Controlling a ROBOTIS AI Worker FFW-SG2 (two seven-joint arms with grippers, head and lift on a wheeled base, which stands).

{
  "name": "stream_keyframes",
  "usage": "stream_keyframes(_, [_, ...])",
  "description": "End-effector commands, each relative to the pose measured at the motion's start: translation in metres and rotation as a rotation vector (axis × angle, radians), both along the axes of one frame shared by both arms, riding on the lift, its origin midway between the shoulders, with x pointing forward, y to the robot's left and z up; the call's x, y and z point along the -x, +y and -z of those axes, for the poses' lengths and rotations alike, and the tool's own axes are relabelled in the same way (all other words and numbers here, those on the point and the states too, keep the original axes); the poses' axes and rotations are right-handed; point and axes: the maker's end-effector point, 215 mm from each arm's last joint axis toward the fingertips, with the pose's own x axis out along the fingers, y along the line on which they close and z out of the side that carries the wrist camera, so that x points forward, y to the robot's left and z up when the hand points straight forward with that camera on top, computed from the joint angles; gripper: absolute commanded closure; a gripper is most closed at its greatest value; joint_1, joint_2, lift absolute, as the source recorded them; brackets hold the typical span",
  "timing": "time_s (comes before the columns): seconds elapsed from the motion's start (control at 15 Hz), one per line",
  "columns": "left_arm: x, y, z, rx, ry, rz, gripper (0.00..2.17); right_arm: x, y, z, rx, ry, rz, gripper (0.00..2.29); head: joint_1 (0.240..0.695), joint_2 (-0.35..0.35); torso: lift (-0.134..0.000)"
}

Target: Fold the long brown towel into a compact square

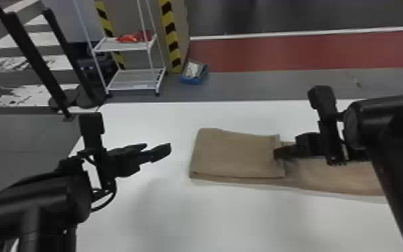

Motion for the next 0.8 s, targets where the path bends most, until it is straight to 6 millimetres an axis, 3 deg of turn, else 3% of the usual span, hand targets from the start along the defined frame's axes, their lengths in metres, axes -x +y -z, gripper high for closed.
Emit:
stream_keyframes(0.0, [0.000, 0.000, 0.000, -0.001, -0.002, 0.000, 0.09, 0.000, 0.001, 0.002, 0.000, 0.000, -0.002, 0.83, 0.695, 0.159, -0.124])
stream_keyframes(0.13, [0.000, 0.001, 0.000, 0.000, -0.003, 0.000, 0.09, -0.002, 0.000, 0.000, 0.004, -0.008, 0.000, 1.00, 0.695, 0.160, -0.124])
stream_keyframes(0.4, [0.000, 0.002, 0.000, -0.001, -0.004, -0.003, 0.09, -0.005, 0.003, -0.001, -0.010, -0.023, 0.000, 1.00, 0.695, 0.159, -0.124])
stream_keyframes(0.73, [0.001, 0.009, 0.000, 0.001, -0.004, -0.013, 0.09, -0.006, 0.017, -0.022, -0.070, -0.046, -0.012, 1.00, 0.695, 0.172, -0.124])
